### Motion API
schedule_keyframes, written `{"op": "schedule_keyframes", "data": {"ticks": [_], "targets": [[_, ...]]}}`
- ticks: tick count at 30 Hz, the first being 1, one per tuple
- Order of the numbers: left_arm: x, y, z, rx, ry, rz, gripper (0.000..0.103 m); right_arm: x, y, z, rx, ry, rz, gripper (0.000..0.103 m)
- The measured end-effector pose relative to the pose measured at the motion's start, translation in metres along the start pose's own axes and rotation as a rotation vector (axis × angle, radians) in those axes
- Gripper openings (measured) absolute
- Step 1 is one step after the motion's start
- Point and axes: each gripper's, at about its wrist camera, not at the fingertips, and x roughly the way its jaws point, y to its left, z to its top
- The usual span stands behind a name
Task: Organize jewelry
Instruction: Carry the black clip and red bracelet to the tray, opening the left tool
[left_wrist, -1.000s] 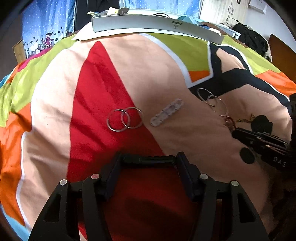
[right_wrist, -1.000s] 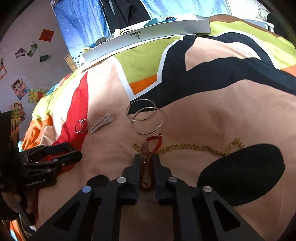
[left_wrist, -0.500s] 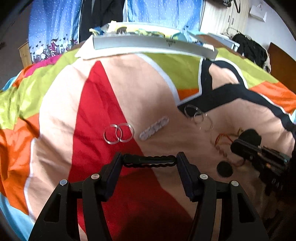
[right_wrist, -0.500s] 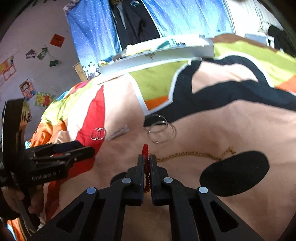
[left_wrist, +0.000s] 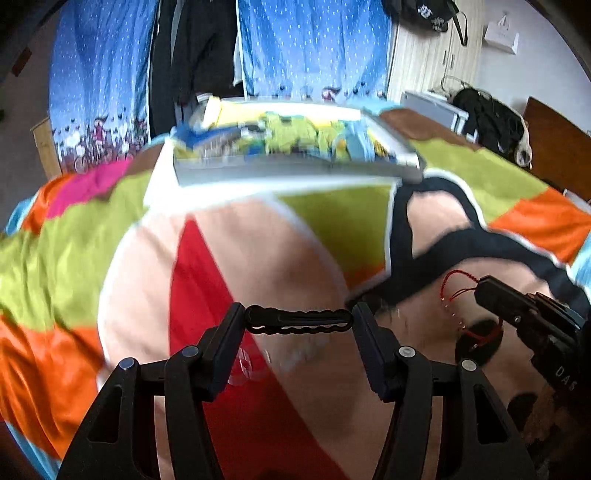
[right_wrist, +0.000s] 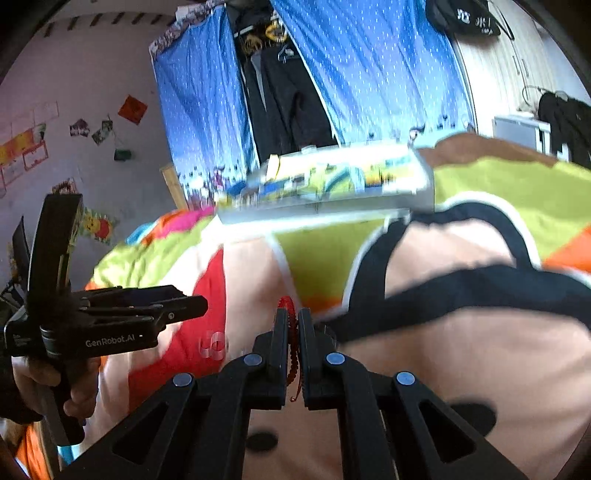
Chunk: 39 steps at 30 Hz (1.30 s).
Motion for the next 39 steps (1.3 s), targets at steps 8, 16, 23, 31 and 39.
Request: {"op": "schedule_keyframes", "data": {"ticks": [8,16,23,31,39], "targets": [[0.009,0.012,0.088,0.071,-0.186,0.032,0.054,0.044,0.0,0.103,-0.074,-0.134,-0.003,0.006],[0.073,0.054,0.151,-0.007,-0.232,0.007,0.054,0.122,-0.017,0.16,-0.058,-0.189,-0.064,0.006],[0.124,0.077,0.17,-0.097,-0.154,-0.041,0.054,0.175,-0.038,0.162,-0.068,-0.103,-0.137,0.006],[0.138,0.08,0.165,-0.144,-0.139,-0.063,0.054,0.187,-0.052,0.149,-0.058,-0.054,-0.162,0.006],[0.118,0.086,0.171,-0.232,-0.164,-0.04,0.073,0.174,-0.058,0.151,-0.059,-0.038,-0.202,0.032]]}}
